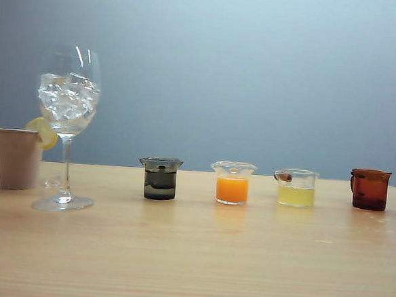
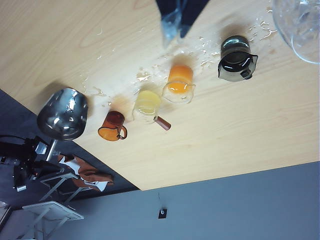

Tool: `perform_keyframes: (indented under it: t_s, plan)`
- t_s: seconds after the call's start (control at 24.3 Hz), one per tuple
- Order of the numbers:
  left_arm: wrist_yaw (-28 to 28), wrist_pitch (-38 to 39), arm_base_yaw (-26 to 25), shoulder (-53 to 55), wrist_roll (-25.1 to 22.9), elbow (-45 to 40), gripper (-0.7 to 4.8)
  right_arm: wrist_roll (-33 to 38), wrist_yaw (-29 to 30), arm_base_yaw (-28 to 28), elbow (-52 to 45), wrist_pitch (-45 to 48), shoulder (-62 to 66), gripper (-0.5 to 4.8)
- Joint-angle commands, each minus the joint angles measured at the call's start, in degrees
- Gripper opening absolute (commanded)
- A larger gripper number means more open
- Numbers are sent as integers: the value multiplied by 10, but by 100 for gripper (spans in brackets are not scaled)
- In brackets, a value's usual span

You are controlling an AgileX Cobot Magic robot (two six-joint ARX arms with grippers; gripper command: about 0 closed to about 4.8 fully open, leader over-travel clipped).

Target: Pick up the ice scoop on the desk filled with ice cubes, pour the ice into the goblet, and finally put the scoop back on the table.

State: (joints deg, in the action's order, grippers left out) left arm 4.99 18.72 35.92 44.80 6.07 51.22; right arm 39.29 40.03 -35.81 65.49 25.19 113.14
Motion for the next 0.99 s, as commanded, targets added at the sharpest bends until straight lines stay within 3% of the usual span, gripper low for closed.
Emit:
perform_keyframes:
  t_s: [0.04,0.41,0.62,0.7,0.82,0.91,0.95,0.99]
  plan:
    - [2,-6,0,-1,0,2,-3,-21,-3,-10,1,-29,-3,432]
    - [2,-4,0,-1,0,2,-3,-63,39,-46,1,-75,-3,432]
    - [4,-4,0,-2,0,2,-3,-75,106,-72,1,-94,-8,425]
    - [13,-4,0,-2,0,2,-3,-93,108,-75,-2,-102,-22,366]
    - [17,-5,0,-2,0,2,-3,-104,73,-78,-20,-102,-60,228]
    - [17,-4,0,-2,4,2,-3,-104,58,-78,-34,-104,-86,76]
    - [17,-4,0,-1,4,2,-3,-104,54,-78,-42,-104,-98,17]
    - [17,-6,0,-1,4,2,-3,-104,44,-78,-60,-104,-127,-9]
